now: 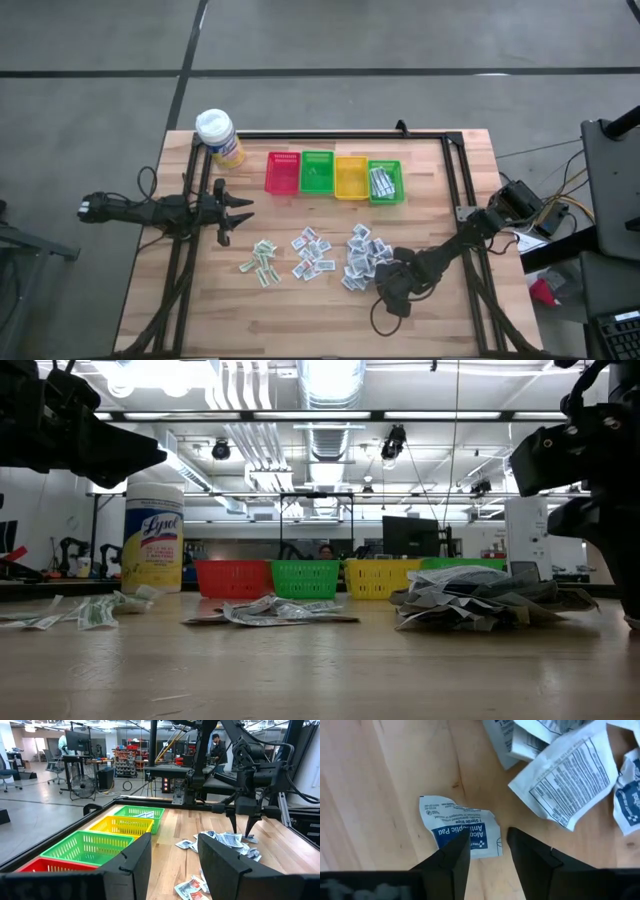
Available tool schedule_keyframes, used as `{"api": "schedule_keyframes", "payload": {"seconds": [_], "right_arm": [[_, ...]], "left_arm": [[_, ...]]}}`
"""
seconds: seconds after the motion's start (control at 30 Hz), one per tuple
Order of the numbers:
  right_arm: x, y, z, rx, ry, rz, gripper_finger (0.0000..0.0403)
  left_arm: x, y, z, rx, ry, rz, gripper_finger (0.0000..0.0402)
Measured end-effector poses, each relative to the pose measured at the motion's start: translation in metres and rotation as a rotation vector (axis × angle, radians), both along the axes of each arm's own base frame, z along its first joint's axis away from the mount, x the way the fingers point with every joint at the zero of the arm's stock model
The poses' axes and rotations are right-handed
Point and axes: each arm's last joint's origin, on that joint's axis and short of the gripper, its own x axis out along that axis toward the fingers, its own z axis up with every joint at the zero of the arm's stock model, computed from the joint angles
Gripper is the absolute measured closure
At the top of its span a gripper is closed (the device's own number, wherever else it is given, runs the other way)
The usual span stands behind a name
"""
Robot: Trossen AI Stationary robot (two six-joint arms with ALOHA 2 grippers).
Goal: Pick & Place First Aid Supplies
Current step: Put the blue alcohol pad into the yellow bin
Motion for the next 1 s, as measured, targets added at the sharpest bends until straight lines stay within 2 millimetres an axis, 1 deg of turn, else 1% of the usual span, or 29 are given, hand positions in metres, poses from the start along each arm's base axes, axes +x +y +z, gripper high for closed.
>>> {"api": "schedule_keyframes", "payload": {"seconds": [0.2,0.33,0.57,0.87,1.0], "right_arm": [[-0.0026,-0.0015,-0.0001,-0.007,0.031,-0.010,0.0274],[-0.0036,-0.0023,-0.0004,-0.013,0.043,-0.019,0.0297],[-0.0056,-0.0036,-0.0006,-0.021,0.065,-0.092,0.0338],[-0.0064,-0.0041,-0.0009,-0.024,0.072,-0.128,0.0371],[-0.0072,-0.0046,0.0027,-0.020,0.066,-0.127,0.0390]], "left_arm": [[0.0000,0.0000,0.0000,0.000,0.000,0.000,0.0243],[0.0000,0.0000,0.0000,-0.002,0.000,0.000,0.0243],[0.0000,0.0000,0.0000,0.003,0.000,0.000,0.0243],[0.0000,0.0000,-0.0001,0.005,0.002,0.000,0.0243],[0.0000,0.0000,-0.0001,0.005,0.002,-0.001,0.0243]]}}
